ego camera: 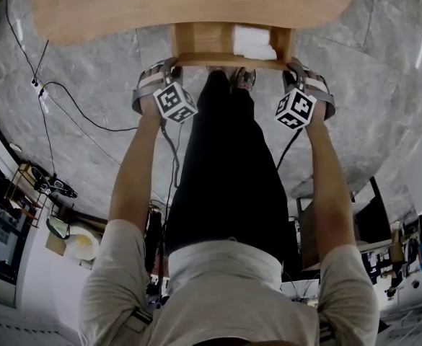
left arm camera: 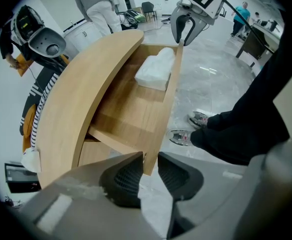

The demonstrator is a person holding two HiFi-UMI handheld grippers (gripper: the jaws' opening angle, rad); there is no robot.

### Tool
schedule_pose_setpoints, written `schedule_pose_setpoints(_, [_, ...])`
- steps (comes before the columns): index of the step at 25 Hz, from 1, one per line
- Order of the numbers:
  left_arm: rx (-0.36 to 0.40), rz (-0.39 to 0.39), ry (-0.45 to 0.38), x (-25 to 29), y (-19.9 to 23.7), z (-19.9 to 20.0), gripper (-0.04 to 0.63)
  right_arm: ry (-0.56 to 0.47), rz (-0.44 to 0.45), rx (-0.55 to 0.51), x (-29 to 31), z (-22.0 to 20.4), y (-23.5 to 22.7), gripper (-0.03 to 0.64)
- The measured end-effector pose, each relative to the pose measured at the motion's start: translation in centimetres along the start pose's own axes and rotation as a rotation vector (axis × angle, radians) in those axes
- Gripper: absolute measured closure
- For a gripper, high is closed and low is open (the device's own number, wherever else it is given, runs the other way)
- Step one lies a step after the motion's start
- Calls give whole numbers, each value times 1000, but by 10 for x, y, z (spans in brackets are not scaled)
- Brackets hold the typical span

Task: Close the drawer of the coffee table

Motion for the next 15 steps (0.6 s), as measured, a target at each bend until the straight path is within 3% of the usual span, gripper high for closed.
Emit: schedule_pose_setpoints(15, [-12, 7, -8, 0, 26, 9, 474, 8, -10, 20, 9, 5, -23, 526])
Point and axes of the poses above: the fingertips, and each gripper's own axes: x forward along the fingers, y to its left, z out of its top, the point moved 9 cm from there along -x, backward along the fingers, and after that the axes turned 12 degrees about -z, right-handed, at the moved point
